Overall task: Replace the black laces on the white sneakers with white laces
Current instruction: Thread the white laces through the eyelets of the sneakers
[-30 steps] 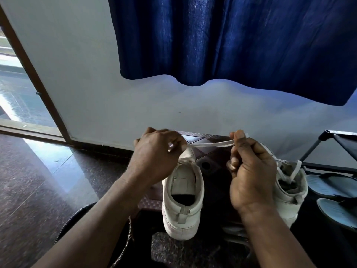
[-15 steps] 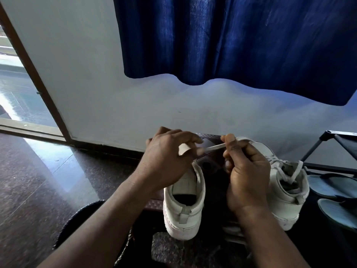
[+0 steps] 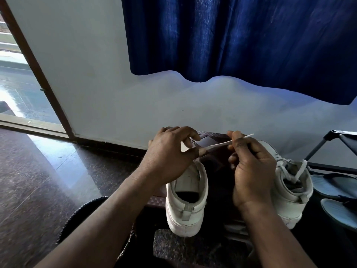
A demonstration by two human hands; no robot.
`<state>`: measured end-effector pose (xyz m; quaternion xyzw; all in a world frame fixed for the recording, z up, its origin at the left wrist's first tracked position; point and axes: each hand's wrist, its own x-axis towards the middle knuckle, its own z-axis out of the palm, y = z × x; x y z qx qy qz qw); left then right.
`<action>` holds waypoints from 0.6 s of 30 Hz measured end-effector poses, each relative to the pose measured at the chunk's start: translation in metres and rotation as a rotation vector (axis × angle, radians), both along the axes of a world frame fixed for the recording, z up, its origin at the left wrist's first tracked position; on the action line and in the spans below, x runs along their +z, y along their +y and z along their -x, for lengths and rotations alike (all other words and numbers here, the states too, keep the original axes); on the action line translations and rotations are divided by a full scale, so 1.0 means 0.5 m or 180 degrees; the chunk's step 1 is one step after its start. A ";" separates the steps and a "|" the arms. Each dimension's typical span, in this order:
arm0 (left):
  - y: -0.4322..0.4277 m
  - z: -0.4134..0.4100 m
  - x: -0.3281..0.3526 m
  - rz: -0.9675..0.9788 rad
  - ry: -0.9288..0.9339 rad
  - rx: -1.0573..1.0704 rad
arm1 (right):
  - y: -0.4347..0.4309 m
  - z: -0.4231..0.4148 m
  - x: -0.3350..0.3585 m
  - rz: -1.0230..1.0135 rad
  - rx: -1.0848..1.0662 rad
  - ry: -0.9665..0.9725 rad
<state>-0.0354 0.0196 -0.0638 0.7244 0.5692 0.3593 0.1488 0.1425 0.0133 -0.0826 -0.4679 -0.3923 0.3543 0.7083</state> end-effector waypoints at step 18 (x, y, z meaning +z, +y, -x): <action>-0.058 0.080 0.051 0.2072 -0.1466 0.0209 | -0.030 0.056 -0.021 -0.0450 0.0026 -0.3079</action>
